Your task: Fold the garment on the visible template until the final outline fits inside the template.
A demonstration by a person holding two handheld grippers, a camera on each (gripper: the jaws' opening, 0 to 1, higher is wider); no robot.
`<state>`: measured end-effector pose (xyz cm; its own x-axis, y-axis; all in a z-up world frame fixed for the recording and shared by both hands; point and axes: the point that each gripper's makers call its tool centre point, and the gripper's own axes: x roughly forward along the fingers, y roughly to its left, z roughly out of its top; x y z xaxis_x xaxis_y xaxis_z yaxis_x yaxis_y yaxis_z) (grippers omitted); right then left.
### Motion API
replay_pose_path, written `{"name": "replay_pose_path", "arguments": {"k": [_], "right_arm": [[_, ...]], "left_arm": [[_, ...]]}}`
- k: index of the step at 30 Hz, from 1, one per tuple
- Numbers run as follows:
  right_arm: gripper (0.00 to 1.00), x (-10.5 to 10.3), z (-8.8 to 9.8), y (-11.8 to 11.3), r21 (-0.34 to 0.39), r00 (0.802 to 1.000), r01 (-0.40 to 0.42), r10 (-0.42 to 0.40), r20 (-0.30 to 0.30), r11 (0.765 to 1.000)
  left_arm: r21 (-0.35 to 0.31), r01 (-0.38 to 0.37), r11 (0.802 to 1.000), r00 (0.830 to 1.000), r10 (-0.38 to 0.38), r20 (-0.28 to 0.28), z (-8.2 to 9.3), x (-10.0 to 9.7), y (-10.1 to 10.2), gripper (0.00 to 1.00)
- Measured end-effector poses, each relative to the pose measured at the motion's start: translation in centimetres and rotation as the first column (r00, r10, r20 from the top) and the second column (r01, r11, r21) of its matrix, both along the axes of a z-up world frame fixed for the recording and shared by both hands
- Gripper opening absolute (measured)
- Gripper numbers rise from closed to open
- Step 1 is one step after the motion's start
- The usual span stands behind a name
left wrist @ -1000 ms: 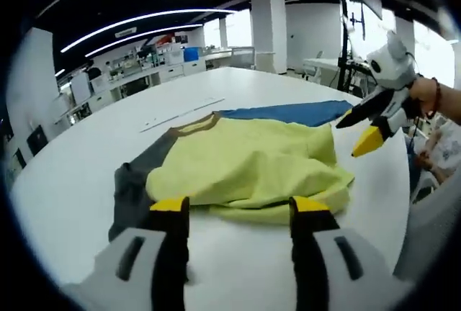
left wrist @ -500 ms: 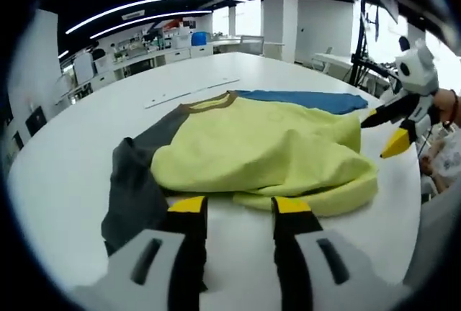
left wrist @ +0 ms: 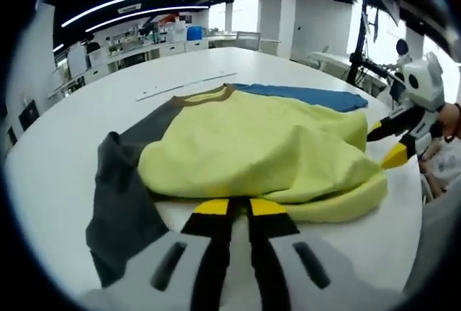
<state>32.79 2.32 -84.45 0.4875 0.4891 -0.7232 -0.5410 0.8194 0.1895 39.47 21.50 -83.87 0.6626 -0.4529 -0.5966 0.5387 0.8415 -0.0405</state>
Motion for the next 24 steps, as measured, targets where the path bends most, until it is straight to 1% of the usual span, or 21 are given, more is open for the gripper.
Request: {"name": "replay_pose_path", "arguments": {"k": [1, 2, 3, 5, 6, 7, 8, 9, 12, 13, 14, 15, 16, 17, 18, 19, 20, 24], "right_arm": [[0.41, 0.0, -0.1, 0.1, -0.001, 1.0, 0.002, -0.002, -0.001, 1.0], [0.39, -0.2, 0.1, 0.2, -0.006, 1.0, 0.005, -0.005, 0.012, 1.0], [0.36, -0.3, 0.0, 0.3, -0.009, 1.0, 0.007, -0.007, 0.011, 1.0], [0.32, 0.0, -0.1, 0.3, -0.011, 1.0, 0.016, -0.016, 0.022, 1.0], [0.27, 0.0, -0.2, 0.4, -0.013, 1.0, 0.017, -0.016, 0.024, 1.0], [0.24, 0.2, -0.3, 0.4, -0.021, 0.999, 0.014, -0.014, 0.034, 1.0], [0.21, 0.2, -0.4, 0.6, -0.029, 0.999, 0.009, -0.007, 0.045, 1.0], [0.16, 0.1, -0.4, 0.8, -0.028, 0.999, 0.007, -0.006, 0.044, 1.0], [0.1, 0.3, -0.2, 0.6, -0.028, 0.999, 0.014, -0.013, 0.05, 0.999], [0.08, 0.4, -0.2, 0.5, -0.027, 0.999, 0.016, -0.015, 0.051, 1.0], [0.05, 0.4, -0.2, 0.5, -0.027, 0.999, 0.02, -0.018, 0.05, 0.999], [0.0, 0.5, -0.4, 0.4, -0.026, 0.999, 0.022, -0.02, 0.05, 0.999], [0.0, 0.4, -0.5, 0.3, -0.024, 0.999, 0.019, -0.018, 0.043, 1.0], [0.0, 0.5, -0.3, 0.5, -0.007, 0.999, 0.017, -0.017, 0.05, 1.0], [0.0, 0.3, -0.4, 0.4, -0.01, 0.999, 0.019, -0.018, 0.04, 1.0], [0.0, 0.3, -0.3, 0.4, -0.011, 0.999, 0.017, -0.016, 0.042, 1.0], [0.0, 0.2, -0.2, 0.4, -0.01, 0.999, 0.012, -0.011, 0.044, 1.0], [0.0, 0.1, 0.9, 0.5, 0.02, 0.998, 0.006, -0.007, 0.056, 1.0]], "left_arm": [[0.009, 0.007, 1.0, 1.0, -0.007, -0.002, -0.1, 0.0, -0.1, 0.05], [0.007, 0.01, 1.0, 1.0, -0.01, -0.005, -0.1, 0.0, -0.1, 0.04], [0.004, 0.01, 1.0, 1.0, -0.01, -0.007, -0.1, 0.0, -0.3, 0.04], [0.002, 0.006, 1.0, 1.0, -0.006, -0.01, -0.2, 0.0, -0.3, 0.04], [-0.001, 0.004, 1.0, 1.0, -0.004, -0.012, -0.2, 0.1, -0.2, 0.04], [-0.004, 0.0, 1.0, 1.0, 0.0, -0.017, 0.0, -0.1, -0.6, 0.04], [-0.013, -0.007, 1.0, 1.0, 0.007, -0.027, 0.1, -0.2, -0.8, 0.02], [-0.036, -0.033, 0.999, 0.998, 0.031, -0.057, 0.2, -0.4, -0.9, 0.02], [-0.032, -0.045, 0.998, 0.997, 0.043, -0.06, 0.0, -0.2, -0.5, 0.01], [-0.028, -0.053, 0.998, 0.997, 0.051, -0.061, 0.3, -0.4, -0.5, 0.01], [-0.027, -0.058, 0.998, 0.997, 0.056, -0.061, 0.5, -0.5, -0.6, 0.0], [-0.026, -0.061, 0.998, 0.996, 0.06, -0.063, 0.5, -0.6, -0.5, 0.0], [-0.027, -0.067, 0.997, 0.996, 0.065, -0.063, 0.5, -0.6, -0.3, 0.0], [-0.033, -0.084, 0.996, 0.994, 0.081, -0.073, 0.8, -0.8, -0.2, 0.0], [-0.058, -0.113, 0.992, 0.989, 0.107, -0.099, 1.0, -1.1, -0.2, 0.0], [-0.104, -0.145, 0.984, 0.983, 0.131, -0.126, 1.2, -1.2, 0.0, 0.0], [-0.119, -0.153, 0.981, 0.981, 0.137, -0.135, 1.3, -1.4, 0.1, 0.0], [-0.104, -0.152, 0.983, 0.982, 0.139, -0.126, 2.3, -2.4, 0.5, 0.0]]}}
